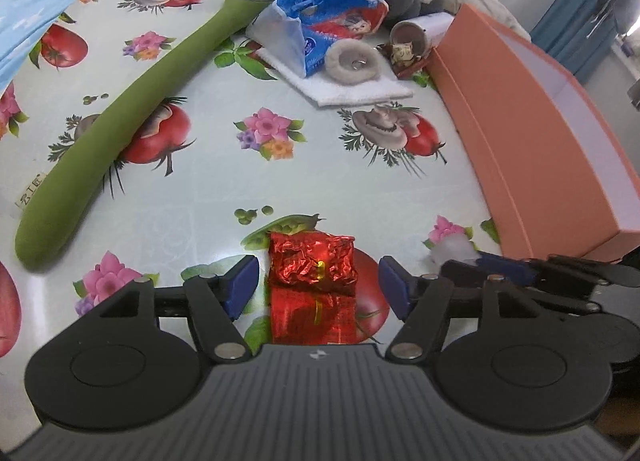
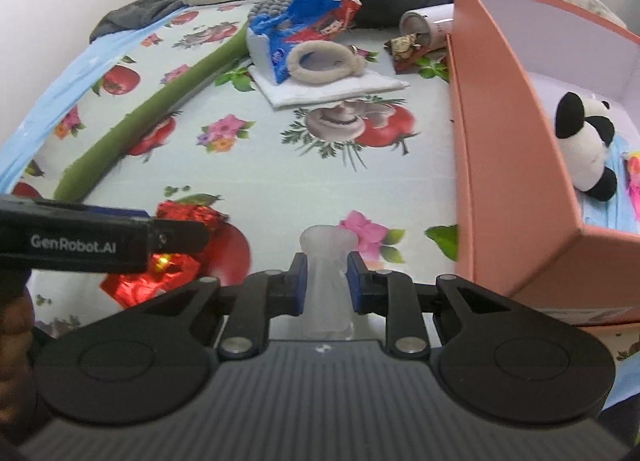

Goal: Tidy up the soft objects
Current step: 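Carry the red packet and frosted bottle over the pink box with both tools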

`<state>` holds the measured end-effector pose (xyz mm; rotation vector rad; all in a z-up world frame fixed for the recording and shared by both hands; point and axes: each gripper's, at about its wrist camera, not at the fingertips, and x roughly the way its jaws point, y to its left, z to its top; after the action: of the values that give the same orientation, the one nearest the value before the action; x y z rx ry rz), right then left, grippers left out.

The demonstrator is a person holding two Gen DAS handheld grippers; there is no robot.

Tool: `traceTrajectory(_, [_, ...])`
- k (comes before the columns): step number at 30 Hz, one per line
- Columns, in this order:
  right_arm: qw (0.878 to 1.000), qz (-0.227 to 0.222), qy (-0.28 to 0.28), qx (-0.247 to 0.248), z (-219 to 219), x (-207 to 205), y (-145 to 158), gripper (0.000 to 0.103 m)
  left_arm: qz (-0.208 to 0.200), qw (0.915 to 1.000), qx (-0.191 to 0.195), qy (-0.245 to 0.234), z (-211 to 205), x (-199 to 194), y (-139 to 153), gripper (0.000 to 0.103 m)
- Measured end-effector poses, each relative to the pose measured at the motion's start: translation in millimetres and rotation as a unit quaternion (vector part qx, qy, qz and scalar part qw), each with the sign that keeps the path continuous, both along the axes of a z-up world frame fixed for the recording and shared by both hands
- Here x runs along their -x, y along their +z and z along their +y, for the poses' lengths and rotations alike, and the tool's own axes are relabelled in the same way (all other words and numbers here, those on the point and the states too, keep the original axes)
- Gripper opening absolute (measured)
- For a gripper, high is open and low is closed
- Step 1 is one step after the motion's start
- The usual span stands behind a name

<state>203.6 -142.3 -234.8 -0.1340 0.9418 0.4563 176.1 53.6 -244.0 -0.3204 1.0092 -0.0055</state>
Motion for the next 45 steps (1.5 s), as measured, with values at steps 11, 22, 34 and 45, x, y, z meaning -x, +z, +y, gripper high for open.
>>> traceTrajectory(11, [1.000, -0.013, -0.003, -0.011, -3.0, -1.2, 11.1, 0.025, -0.001, 0.9990, -0.044, 0.011, -13.2, -10.5, -0.4, 0.055])
traceTrajectory(22, [0.998, -0.061, -0.011, -0.032, -9.6, 17.5, 59.7, 0.025, -0.049, 0.9981, -0.026, 0.026, -18.3, 15.4, 57.6, 0.055])
traceTrajectory(34, [0.990, -0.125, -0.014, -0.057, -17.0, 49.3, 124.2, 0.025, -0.111, 0.9933, -0.015, 0.030, -28.6, 54.6, 134.5, 0.055])
traceTrajectory(45, [0.984, -0.152, -0.033, -0.086, -39.5, 78.0, 167.4, 0.025, -0.151, 0.9884, -0.010, 0.013, -48.3, 81.9, 183.5, 0.055])
